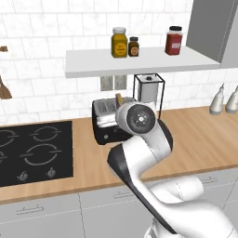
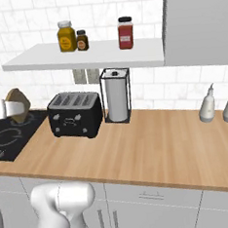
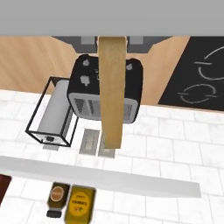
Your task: Start the toaster. Once the lever pops up, take the bread to the plate on the dining counter.
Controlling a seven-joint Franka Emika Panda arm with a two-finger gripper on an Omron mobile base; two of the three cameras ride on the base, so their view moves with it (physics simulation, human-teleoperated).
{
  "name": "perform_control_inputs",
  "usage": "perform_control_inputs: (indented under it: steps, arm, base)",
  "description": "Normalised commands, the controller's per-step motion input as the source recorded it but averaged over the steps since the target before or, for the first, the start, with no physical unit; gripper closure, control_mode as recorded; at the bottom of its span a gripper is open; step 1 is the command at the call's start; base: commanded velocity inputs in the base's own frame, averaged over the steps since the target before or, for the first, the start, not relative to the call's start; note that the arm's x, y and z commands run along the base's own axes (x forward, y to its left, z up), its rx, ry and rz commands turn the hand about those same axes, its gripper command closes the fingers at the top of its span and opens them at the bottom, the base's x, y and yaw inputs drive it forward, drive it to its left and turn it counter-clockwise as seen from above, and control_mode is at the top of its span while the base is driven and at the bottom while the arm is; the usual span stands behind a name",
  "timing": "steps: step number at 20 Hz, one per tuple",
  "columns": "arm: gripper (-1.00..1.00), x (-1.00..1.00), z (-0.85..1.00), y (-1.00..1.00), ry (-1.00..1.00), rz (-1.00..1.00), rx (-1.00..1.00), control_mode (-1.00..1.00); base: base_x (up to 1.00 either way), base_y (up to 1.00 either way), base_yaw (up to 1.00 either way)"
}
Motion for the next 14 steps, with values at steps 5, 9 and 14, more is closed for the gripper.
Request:
perform_control_inputs:
  steps: [5,9,14]
  arm:
    - [1.0,-0.27,0.23,-0.29,0.0,-0.03,0.0,1.0]
    - [1.0,0.0,0.0,0.0,0.0,0.0,0.0,1.0]
    - [1.0,0.0,0.0,0.0,0.0,0.0,0.0,1.0]
  base:
    - [-0.12,-0.17,-0.01]
    - [0.0,-0.06,0.0]
    - [-0.41,-0.11,-0.3]
